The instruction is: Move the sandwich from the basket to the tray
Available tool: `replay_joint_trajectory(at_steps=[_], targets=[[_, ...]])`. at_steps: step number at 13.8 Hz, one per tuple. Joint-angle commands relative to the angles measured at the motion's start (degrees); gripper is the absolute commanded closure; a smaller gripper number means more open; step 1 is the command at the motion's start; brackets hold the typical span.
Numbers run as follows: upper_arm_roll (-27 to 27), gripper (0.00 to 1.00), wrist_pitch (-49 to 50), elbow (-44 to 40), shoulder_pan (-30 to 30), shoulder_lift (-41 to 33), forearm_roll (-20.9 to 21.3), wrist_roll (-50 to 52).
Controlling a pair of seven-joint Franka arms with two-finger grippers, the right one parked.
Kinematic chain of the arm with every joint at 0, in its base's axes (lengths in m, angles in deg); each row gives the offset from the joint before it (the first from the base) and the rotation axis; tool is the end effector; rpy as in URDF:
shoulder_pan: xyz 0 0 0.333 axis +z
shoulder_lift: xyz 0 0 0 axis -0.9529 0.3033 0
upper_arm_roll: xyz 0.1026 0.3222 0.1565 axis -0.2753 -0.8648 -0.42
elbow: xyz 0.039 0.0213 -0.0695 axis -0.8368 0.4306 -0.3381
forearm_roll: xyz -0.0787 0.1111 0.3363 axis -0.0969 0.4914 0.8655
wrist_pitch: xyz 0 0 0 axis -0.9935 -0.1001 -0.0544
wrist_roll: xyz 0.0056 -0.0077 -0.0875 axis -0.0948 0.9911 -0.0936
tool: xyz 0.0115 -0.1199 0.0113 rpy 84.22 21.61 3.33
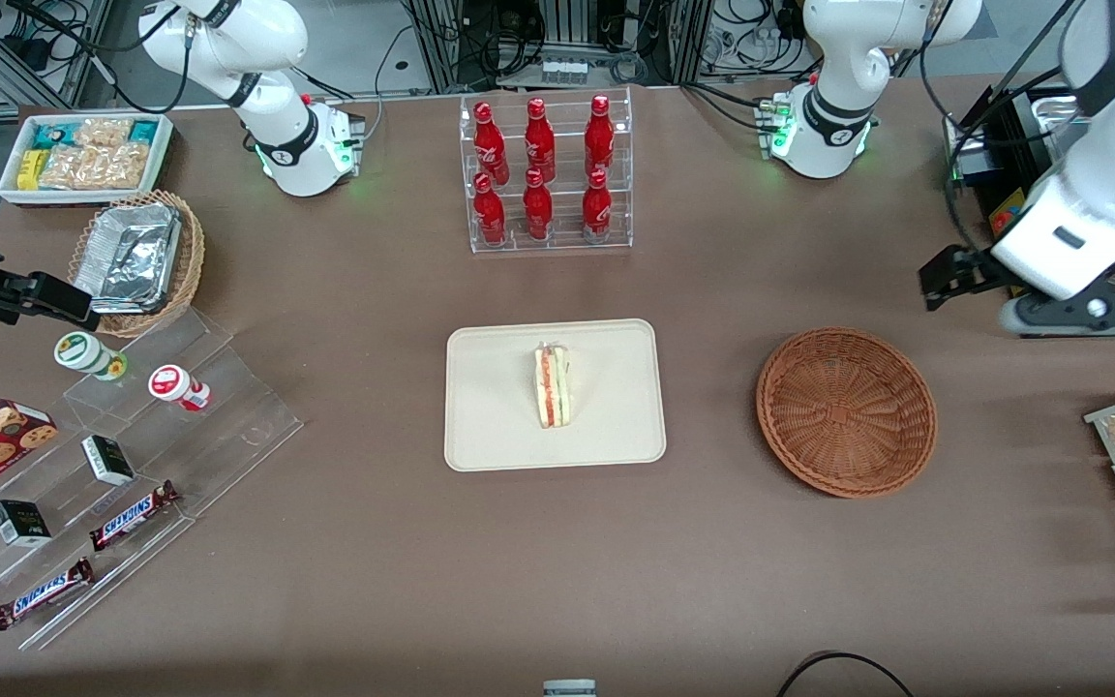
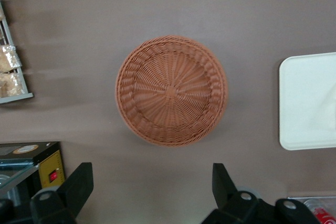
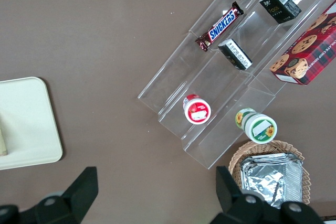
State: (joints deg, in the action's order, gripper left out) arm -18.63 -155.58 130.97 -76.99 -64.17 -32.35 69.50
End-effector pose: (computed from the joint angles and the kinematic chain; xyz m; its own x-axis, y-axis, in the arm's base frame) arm 0.5255 -0.0643 0.6539 0.9979 -0.0621 -0.0206 -0.0634 -0.9956 -0.0684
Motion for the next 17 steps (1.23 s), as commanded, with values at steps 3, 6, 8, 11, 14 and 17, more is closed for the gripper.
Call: replay_joint_trajectory(at_steps=[3, 6, 8, 11, 14, 17], targets=[[0.0, 0.00, 0.0, 4.9, 2.8, -4.6, -0.9, -3.2], [-1.1, 0.00, -0.1, 4.2, 2.7, -4.2, -2.5, -3.7], [-1.0, 0.00, -0.2, 4.1, 2.7, -4.0, -2.8, -4.0], [-2.8, 0.00, 0.0, 4.0, 2.7, -4.3, -5.4, -5.5], [-2.9, 0.00, 0.4, 2.6, 2.7, -4.0, -4.7, -5.6], [-2.9, 0.00, 0.5, 2.2, 2.6, -3.8, -4.6, -5.2]])
